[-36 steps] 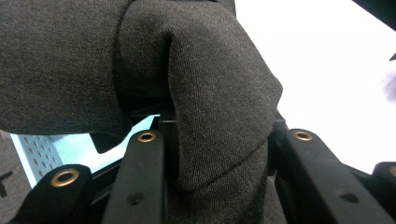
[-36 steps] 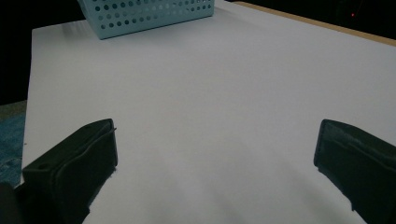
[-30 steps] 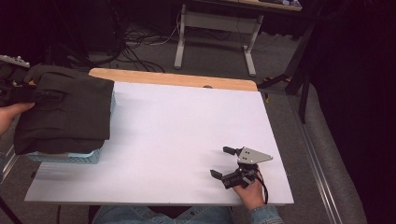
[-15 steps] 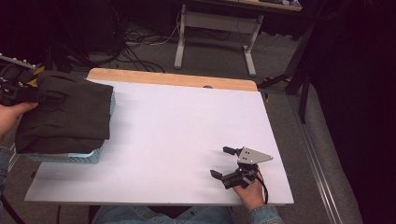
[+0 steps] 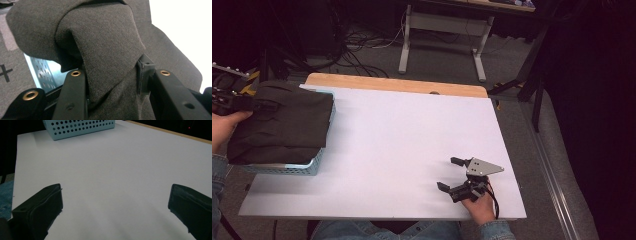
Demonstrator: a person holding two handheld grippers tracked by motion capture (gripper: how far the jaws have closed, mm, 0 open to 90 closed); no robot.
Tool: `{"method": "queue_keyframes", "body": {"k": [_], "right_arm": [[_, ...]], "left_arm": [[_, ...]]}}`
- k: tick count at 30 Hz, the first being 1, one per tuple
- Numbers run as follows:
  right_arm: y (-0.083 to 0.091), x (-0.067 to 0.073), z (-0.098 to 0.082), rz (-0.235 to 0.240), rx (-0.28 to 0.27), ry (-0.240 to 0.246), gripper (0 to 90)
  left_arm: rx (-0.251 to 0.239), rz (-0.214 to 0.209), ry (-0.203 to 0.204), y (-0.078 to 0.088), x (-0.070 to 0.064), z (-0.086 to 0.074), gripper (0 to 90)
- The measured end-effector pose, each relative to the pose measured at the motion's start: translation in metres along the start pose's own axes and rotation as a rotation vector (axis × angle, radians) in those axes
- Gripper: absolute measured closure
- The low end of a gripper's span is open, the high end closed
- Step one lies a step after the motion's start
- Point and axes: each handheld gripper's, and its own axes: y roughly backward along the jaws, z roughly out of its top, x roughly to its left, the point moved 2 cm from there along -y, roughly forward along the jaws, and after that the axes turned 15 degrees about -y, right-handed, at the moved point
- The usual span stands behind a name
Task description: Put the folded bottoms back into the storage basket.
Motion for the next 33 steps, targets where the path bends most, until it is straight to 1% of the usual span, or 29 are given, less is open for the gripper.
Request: {"method": "queue_keyframes", "body": {"k": [1,4,6,7,8,12,17,20,21,24,29,33], "right_arm": [[0.0,0.0,0.0,0.0,0.0,0.0,0.4],[0.0,0.0,0.0,-0.001,0.0,0.0,0.4],[0.0,0.0,0.0,-0.003,0.001,0.0,0.4],[0.0,0.0,0.0,-0.003,0.001,-0.001,0.4],[0.0,0.0,0.0,-0.004,0.002,0.0,0.4],[0.0,0.0,0.0,-0.003,0.002,0.0,0.4],[0.0,0.0,0.0,-0.002,0.002,0.0,0.4],[0.0,0.0,-0.001,-0.002,0.002,0.0,0.4],[0.0,0.0,-0.001,-0.002,0.002,0.0,0.4],[0.0,0.0,-0.001,-0.002,0.003,0.0,0.4],[0.0,0.0,-0.001,-0.003,0.003,0.0,0.4],[0.0,0.0,-0.001,-0.002,0.003,0.001,0.4]], "left_arm": [[-0.003,0.0,0.011,-0.001,0.001,-0.001,62.8],[0.001,0.0,0.026,-0.006,0.003,-0.004,63.8],[0.002,0.0,0.033,-0.009,0.005,-0.006,64.0],[0.005,0.005,0.03,-0.01,0.006,-0.007,64.0],[0.002,0.002,0.041,-0.012,0.007,-0.008,64.0],[0.006,0.001,0.048,-0.018,0.009,-0.01,63.9],[0.011,-0.008,0.068,-0.024,0.012,-0.014,63.8],[0.015,-0.009,0.078,-0.027,0.014,-0.017,63.7],[0.014,-0.007,0.088,-0.029,0.015,-0.018,63.6],[0.015,-0.006,0.095,-0.032,0.016,-0.021,63.0],[0.034,0.012,0.098,-0.036,0.019,-0.025,59.7],[0.052,0.045,0.094,-0.039,0.021,-0.028,52.9]]}}
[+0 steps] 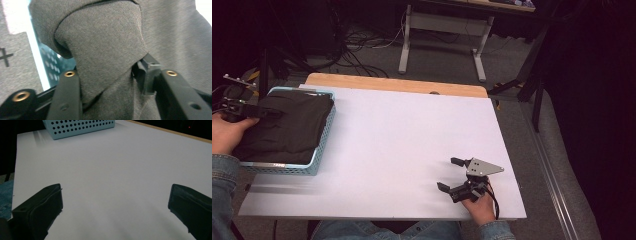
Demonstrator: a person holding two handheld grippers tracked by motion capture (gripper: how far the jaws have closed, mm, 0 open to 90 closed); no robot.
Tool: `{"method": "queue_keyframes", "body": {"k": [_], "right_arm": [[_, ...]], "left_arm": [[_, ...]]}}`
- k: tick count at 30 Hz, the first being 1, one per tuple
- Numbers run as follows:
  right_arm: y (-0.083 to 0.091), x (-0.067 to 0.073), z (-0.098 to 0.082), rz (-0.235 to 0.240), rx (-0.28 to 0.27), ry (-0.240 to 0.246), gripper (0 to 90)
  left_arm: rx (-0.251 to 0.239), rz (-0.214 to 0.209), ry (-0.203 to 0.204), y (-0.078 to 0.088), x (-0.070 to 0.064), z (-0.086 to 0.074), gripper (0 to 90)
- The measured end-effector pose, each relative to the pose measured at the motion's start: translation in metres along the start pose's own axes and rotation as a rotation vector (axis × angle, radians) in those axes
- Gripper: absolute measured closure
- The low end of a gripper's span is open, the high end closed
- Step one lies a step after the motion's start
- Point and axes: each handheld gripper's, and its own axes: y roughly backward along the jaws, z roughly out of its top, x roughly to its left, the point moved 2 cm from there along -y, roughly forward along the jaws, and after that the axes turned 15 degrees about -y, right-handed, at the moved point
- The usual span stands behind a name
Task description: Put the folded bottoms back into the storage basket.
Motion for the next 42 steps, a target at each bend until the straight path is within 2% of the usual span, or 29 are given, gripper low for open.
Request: {"method": "queue_keyframes", "body": {"k": [2,7,9,11,14,16,19,24,26,30,33,35,39,42], "right_arm": [[0.0,0.0,0.0,0.001,0.0,0.0,0.4],[0.0,0.0,0.0,0.003,0.004,0.003,0.4],[0.0,0.001,0.0,0.004,0.004,0.003,0.4],[0.0,0.001,0.0,0.004,0.005,0.004,0.4],[0.0,0.001,0.0,0.006,0.004,0.005,0.4],[0.0,0.001,0.0,0.005,0.005,0.005,0.4],[-0.001,0.001,0.0,0.005,0.006,0.006,0.4],[-0.001,0.001,0.0,0.004,0.006,0.007,0.4],[-0.001,0.001,0.0,0.005,0.006,0.007,0.4],[0.0,0.001,0.0,0.004,0.006,0.007,0.4],[-0.001,0.001,0.0,0.005,0.006,0.007,0.4],[0.0,0.001,0.0,0.005,0.006,0.007,0.4],[0.0,0.001,0.0,0.005,0.004,0.006,0.4],[0.0,0.001,0.0,0.006,0.002,0.006,0.4]], "left_arm": [[0.004,0.018,-0.018,-0.001,0.002,-0.001,45.4],[0.014,0.049,0.01,-0.002,0.005,-0.003,32.9],[0.006,0.09,0.014,0.0,0.006,-0.003,25.8],[-0.016,0.097,0.005,0.004,0.007,-0.002,20.3],[-0.041,0.107,0.015,0.009,0.006,0.0,17.4],[-0.055,0.115,0.006,0.013,0.004,0.002,16.5],[-0.078,0.105,0.005,0.017,-0.001,0.005,17.4],[-0.108,0.08,-0.032,0.019,-0.013,0.014,24.4],[-0.11,0.101,-0.038,0.019,-0.018,0.019,29.2],[-0.126,0.08,-0.058,0.015,-0.029,0.028,36.3],[-0.127,0.085,-0.079,0.01,-0.04,0.036,46.9],[-0.121,0.094,-0.094,0.007,-0.045,0.041,50.6],[-0.119,0.084,-0.116,0.001,-0.053,0.05,62.7],[-0.126,0.076,-0.116,-0.004,-0.057,0.056,74.6]]}}
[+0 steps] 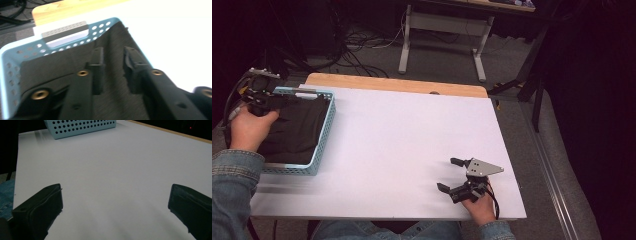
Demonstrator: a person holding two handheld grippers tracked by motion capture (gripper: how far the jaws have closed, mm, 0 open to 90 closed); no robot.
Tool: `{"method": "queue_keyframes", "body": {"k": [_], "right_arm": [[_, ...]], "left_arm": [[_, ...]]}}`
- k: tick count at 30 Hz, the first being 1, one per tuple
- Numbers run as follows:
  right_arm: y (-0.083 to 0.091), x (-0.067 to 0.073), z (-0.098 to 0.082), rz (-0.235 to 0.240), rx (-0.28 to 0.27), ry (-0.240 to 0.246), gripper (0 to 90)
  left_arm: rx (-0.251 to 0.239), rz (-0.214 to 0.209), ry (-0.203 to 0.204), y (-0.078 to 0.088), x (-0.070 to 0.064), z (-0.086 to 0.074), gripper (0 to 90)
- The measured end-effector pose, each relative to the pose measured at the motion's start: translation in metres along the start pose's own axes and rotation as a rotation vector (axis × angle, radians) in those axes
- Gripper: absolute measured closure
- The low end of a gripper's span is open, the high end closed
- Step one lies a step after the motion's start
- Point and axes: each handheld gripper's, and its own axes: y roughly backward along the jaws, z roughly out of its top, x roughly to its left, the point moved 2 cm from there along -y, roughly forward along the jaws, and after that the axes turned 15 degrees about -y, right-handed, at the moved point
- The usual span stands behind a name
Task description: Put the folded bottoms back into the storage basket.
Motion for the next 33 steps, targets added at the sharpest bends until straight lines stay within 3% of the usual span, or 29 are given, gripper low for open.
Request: {"method": "queue_keyframes", "body": {"k": [5,6,8,21,28,33], "right_arm": [[0.0,0.0,0.0,0.001,-0.001,-0.001,0.4],[0.0,0.0,0.0,0.001,-0.001,-0.002,0.4],[0.0,0.0,0.0,0.001,-0.001,-0.002,0.4],[0.0,0.0,0.0,0.005,-0.001,0.0,0.4],[0.0,0.0,0.0,0.008,0.001,0.002,0.4],[0.0,0.0,0.0,0.008,0.003,0.003,0.4]], "left_arm": [[0.015,0.041,0.014,-0.012,-0.005,0.006,82.4],[0.032,0.065,-0.005,-0.018,-0.009,0.009,85.2],[0.035,0.07,-0.013,-0.021,-0.01,0.01,86.6],[0.084,0.048,-0.068,-0.054,-0.019,0.015,89.7],[0.116,0.031,-0.049,-0.068,-0.02,0.014,89.6],[0.142,0.034,-0.062,-0.079,-0.021,0.014,89.7]]}}
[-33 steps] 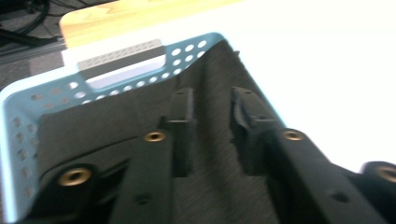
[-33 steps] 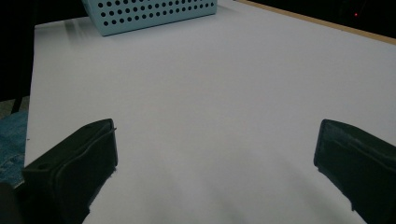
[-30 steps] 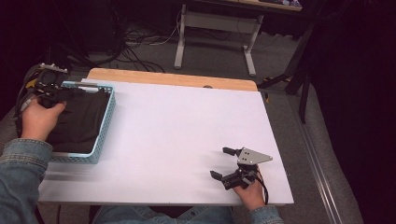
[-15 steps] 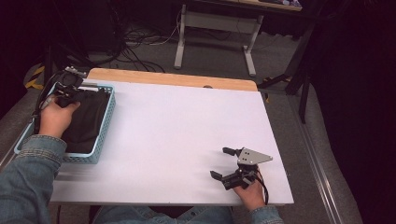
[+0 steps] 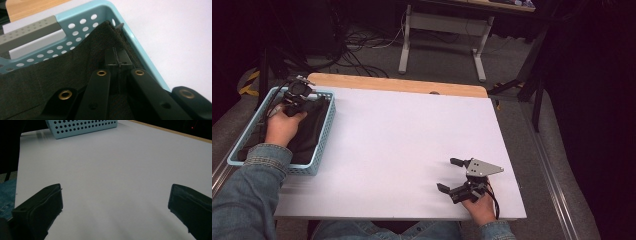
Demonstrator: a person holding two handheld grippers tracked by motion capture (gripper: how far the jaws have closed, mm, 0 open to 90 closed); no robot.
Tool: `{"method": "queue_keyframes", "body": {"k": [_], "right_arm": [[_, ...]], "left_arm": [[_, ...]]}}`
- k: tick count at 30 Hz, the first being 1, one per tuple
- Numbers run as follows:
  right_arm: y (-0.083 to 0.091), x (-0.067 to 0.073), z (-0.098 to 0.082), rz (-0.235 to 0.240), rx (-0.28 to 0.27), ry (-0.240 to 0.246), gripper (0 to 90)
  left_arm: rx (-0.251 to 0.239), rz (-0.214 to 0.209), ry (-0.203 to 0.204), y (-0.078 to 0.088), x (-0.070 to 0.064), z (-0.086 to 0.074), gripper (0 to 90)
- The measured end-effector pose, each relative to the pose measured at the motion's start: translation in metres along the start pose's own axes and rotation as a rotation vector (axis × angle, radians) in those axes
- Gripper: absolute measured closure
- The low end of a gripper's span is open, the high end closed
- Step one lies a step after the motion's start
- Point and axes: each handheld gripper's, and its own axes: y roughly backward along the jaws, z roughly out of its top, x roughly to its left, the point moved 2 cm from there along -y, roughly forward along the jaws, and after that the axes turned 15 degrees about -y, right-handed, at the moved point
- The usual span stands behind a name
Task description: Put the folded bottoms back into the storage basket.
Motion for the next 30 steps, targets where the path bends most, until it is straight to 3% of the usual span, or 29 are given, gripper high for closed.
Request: {"method": "queue_keyframes", "body": {"k": [9,18,20,28,30], "right_arm": [[0.0,0.0,0.0,0.001,-0.003,0.0,0.4],[0.0,0.0,0.0,0.003,-0.003,0.001,0.4],[0.001,0.0,0.0,0.001,0.0,0.003,0.4],[0.001,0.0,0.0,0.001,-0.002,0.001,0.4],[0.001,0.0,0.0,0.0,-0.003,0.0,0.4]], "left_arm": [[0.058,-0.009,-0.005,-0.018,-0.001,-0.001,89.6],[0.072,-0.04,-0.007,-0.028,0.002,-0.004,89.6],[0.078,-0.07,0.025,-0.03,0.004,-0.007,89.6],[0.086,-0.064,0.032,-0.022,0.006,-0.006,89.6],[0.1,-0.054,0.017,-0.017,0.005,-0.008,89.5]]}}
